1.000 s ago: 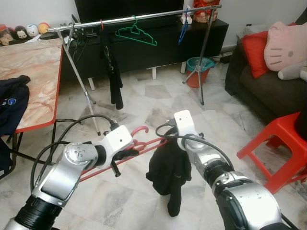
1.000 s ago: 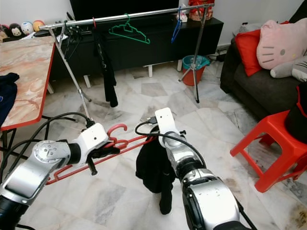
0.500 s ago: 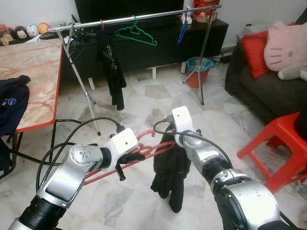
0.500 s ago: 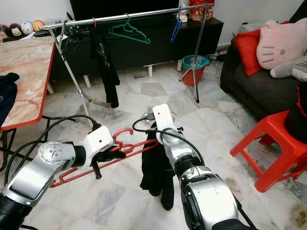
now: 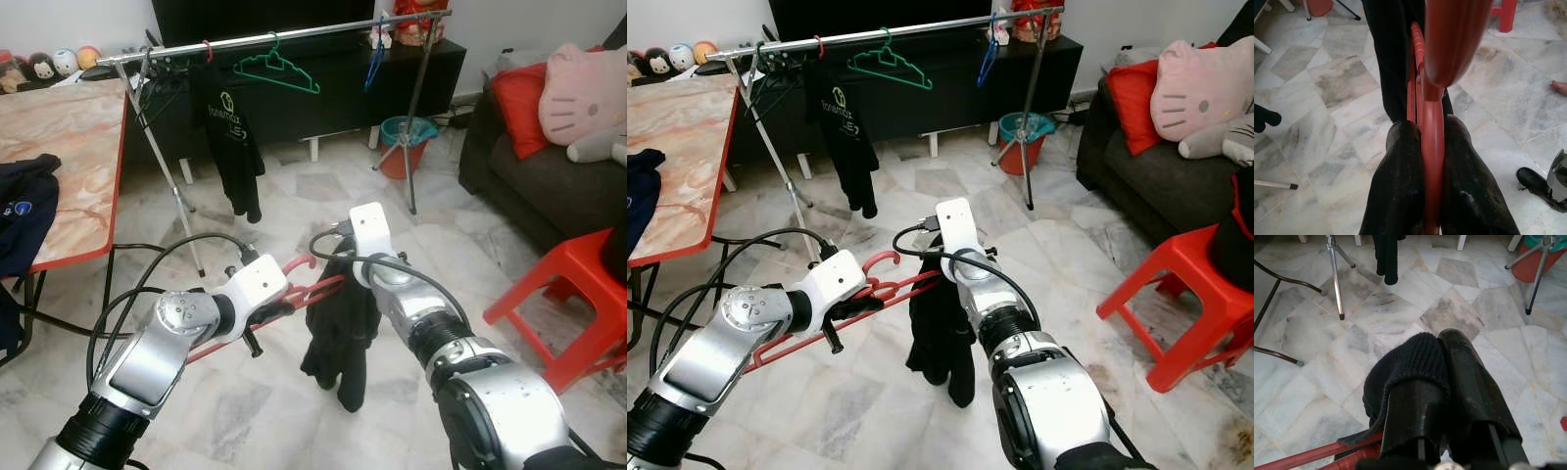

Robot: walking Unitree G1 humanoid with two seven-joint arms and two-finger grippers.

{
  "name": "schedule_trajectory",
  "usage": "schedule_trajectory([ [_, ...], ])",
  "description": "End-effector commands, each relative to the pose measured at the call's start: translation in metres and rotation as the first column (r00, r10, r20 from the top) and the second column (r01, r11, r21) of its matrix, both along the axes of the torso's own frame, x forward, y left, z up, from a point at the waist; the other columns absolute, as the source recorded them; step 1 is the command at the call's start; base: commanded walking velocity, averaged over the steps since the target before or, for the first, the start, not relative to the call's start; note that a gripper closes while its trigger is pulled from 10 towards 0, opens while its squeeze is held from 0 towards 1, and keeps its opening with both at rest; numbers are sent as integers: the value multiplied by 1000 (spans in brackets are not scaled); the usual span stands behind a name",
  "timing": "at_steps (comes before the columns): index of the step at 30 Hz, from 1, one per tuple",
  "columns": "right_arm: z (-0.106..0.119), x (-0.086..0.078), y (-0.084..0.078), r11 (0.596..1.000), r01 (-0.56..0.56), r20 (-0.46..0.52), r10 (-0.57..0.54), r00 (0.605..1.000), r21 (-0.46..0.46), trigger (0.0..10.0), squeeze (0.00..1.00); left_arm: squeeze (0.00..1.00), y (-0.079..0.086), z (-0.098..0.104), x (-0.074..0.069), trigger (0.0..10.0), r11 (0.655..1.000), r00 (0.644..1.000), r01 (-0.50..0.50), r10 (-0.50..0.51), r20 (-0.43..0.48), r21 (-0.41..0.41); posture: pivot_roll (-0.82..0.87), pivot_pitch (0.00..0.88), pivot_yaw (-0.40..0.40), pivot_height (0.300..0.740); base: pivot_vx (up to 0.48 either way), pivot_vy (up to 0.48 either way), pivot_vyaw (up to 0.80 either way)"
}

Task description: Hang hanger

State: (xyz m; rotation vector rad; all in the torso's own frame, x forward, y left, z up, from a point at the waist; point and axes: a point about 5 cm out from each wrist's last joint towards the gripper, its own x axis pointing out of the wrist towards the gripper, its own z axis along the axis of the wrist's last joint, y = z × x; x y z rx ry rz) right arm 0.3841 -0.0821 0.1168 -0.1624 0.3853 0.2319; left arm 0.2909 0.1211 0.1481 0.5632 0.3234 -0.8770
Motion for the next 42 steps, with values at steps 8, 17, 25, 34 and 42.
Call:
schedule_trajectory([
  [8, 16, 4, 12, 997, -66, 53, 64, 997, 30, 10000, 0, 0, -11, 9, -7, 10000, 993, 994, 106, -105, 11, -43, 104, 0, -9, 740, 0, 0, 0],
  [17, 21, 2, 23, 987, -154, 61, 152, 987, 43, 10000, 0, 0, -9, 7, -1, 10000, 997, 997, 76, -75, 24, -31, 96, 0, -6, 740, 0, 0, 0],
  [25, 25, 4, 17, 992, -121, 68, 118, 991, 29, 10000, 0, 0, 3, -3, 6, 10000, 997, 999, -21, 19, 33, 78, 93, 0, -6, 740, 0, 0, 0],
  [34, 23, -2, 26, 983, -181, 60, 179, 982, 37, 10000, 0, 0, 1, -2, 9, 10000, 1000, 999, -24, 23, 48, 15, 91, 0, -6, 740, 0, 0, 0],
  [42, 17, -10, 35, 961, -274, 33, 274, 961, 20, 10000, 0, 0, -7, 1, 4, 10000, 994, 999, 36, -33, 26, -107, 91, 0, -8, 740, 0, 0, 0],
])
